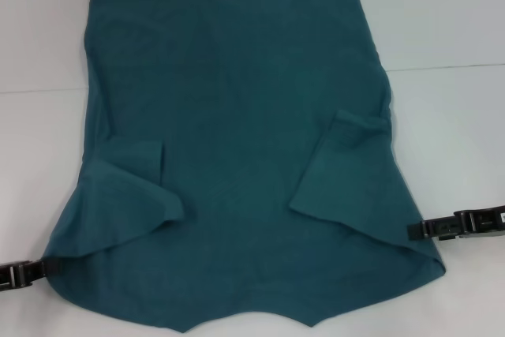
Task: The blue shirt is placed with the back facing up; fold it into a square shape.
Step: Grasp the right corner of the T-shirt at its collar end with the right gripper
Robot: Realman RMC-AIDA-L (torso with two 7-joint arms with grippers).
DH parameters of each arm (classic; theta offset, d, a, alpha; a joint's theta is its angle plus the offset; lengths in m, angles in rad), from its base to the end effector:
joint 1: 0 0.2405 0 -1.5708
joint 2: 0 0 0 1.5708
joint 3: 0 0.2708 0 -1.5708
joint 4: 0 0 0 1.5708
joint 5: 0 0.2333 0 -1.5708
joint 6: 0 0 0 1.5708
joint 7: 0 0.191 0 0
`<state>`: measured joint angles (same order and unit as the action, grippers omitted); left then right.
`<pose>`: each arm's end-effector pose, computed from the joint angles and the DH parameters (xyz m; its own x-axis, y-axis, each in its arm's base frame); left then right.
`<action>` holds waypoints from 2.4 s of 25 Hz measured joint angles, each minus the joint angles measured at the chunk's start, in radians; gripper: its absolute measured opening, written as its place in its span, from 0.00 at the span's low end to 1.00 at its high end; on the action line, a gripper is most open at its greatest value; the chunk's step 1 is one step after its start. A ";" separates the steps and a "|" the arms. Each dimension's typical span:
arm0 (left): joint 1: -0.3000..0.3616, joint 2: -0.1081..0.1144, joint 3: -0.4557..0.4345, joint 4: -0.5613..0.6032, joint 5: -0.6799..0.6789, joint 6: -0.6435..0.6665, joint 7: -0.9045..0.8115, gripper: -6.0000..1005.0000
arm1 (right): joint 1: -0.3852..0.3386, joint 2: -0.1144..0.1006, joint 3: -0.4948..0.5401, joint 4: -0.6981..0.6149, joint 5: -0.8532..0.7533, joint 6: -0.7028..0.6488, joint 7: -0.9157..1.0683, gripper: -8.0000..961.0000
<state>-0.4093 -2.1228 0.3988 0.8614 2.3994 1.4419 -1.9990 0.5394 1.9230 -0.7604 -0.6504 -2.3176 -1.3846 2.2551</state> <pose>-0.3848 0.3399 -0.0053 0.3161 0.8127 0.4894 0.9486 -0.2608 -0.1795 0.3646 0.3837 -0.0008 0.2961 -0.9112 -0.2865 -0.9512 -0.2540 -0.1755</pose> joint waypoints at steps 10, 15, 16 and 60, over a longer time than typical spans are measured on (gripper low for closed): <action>-0.001 -0.002 0.000 -0.001 0.000 0.000 0.000 0.02 | 0.001 0.013 0.007 0.002 -0.002 0.003 -0.005 0.91; -0.005 -0.001 0.000 -0.002 -0.001 0.000 0.001 0.02 | 0.004 0.019 0.002 0.001 -0.003 0.000 -0.006 0.89; -0.005 -0.001 0.000 -0.002 -0.001 0.000 0.001 0.02 | 0.005 0.020 0.001 0.000 -0.003 -0.003 -0.007 0.88; -0.009 -0.007 0.000 -0.009 -0.014 -0.011 0.011 0.02 | 0.002 0.011 0.012 0.004 0.010 -0.090 -0.017 0.87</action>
<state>-0.4185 -2.1296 0.3992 0.8528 2.3851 1.4311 -1.9878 0.5419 1.9344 -0.7486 -0.6469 -2.3076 -1.4744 2.2378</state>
